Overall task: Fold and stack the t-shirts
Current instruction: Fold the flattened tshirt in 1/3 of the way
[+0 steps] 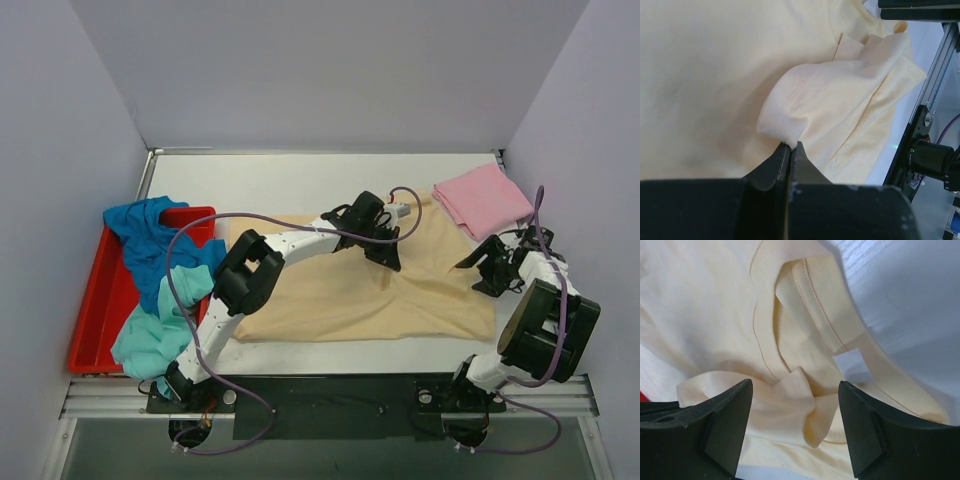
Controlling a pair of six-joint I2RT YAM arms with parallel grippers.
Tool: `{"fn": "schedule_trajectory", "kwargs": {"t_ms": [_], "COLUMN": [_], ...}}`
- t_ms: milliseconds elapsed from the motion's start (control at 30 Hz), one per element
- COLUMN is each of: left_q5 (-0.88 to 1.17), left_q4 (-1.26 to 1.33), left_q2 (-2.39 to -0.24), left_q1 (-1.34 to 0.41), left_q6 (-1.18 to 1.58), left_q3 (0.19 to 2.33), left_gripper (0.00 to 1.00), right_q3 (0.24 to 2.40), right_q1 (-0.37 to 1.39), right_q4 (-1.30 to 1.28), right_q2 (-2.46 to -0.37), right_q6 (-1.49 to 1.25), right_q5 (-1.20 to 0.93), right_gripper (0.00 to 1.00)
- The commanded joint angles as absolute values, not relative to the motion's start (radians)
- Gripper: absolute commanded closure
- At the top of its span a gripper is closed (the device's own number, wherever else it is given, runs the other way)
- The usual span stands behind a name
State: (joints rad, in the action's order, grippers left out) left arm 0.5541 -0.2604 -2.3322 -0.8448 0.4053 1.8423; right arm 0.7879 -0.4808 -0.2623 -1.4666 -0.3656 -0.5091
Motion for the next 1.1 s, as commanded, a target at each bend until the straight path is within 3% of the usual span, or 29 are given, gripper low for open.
{"fn": "schedule_trajectory", "kwargs": {"t_ms": [0,300,367,567,800,933,1067], "left_q5": [0.575,0.572,0.572,0.56,0.506,0.483,0.477], "left_q4": [-0.248,-0.261,-0.264,-0.268,-0.267,-0.219,-0.215], "left_q2": [-2.309,-2.315,-2.318,-2.301,-2.247,-2.223,-2.244], "left_q1": [-0.854,-0.854,-0.854,-0.854,-0.856,-0.864,-0.867], "left_q6": [0.4,0.4,0.397,0.382,0.293,0.258,0.258], "left_q3": [1.853,1.865,1.865,1.862,1.859,1.815,1.848], "left_gripper": [1.0,1.0,1.0,1.0,1.0,1.0,1.0], "right_q3": [0.775,0.729,0.724,0.745,0.712,0.592,0.572], "right_q1": [-0.5,-0.497,-0.499,-0.499,-0.499,-0.486,-0.456], "right_q4": [-0.286,-0.247,-0.236,-0.207,-0.135,0.132,0.285], "right_q2": [-1.523,-1.566,-1.548,-1.505,-1.387,-1.28,-1.325], "right_q6": [-0.377,-0.422,-0.425,-0.436,-0.362,-0.387,-0.351], "right_q5": [-0.627,-0.807,-0.808,-0.789,-0.75,-0.761,-0.719], "right_gripper": [0.36,0.46,0.55,0.98,1.0,1.0,1.0]}}
